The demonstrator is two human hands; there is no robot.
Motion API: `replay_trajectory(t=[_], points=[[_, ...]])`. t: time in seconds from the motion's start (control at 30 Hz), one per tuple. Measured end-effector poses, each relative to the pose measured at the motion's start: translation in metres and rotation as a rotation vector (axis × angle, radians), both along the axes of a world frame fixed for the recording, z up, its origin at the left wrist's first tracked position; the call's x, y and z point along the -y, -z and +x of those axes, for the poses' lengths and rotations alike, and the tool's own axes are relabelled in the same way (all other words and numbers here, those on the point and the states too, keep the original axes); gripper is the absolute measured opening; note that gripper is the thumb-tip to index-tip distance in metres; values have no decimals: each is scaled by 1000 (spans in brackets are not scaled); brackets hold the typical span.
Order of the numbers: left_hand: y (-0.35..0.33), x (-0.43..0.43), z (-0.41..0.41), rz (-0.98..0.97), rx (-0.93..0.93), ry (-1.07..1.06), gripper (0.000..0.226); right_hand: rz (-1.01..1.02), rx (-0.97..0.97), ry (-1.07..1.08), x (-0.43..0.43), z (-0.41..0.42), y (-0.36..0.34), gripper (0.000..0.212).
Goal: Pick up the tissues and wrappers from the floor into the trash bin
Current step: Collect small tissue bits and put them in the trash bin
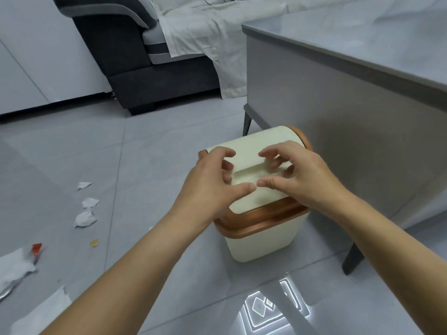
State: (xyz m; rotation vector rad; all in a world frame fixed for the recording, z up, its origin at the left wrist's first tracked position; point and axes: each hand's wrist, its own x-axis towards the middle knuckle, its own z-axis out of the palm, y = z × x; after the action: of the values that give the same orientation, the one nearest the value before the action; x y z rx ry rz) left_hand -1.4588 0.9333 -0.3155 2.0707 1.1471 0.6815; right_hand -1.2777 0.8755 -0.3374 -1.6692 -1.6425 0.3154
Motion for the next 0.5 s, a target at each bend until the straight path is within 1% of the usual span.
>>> replay_trajectory(t=[0.07,0.17,0.23,0.33,0.4,0.5], points=[[-1,5,-12,-10,41,9,64,19,-8,-28,0,-9,-4,43],[-3,10,-44,3,28,19,62,46,-54,-95,2,-32,-14,39],[-1,15,-79,-18,15,18,61,44,-71,-173,3,-56,-20,38],[16,29,-153,-104,-39,-18,59,14,-91,-341,2,-105,-16,36],[40,45,-213,-162,-121,-93,58,-62,-64,-481,1,-145,-2,37],[83,82,-313,-259,-178,-325,54,-218,70,-695,-1,-205,34,39]])
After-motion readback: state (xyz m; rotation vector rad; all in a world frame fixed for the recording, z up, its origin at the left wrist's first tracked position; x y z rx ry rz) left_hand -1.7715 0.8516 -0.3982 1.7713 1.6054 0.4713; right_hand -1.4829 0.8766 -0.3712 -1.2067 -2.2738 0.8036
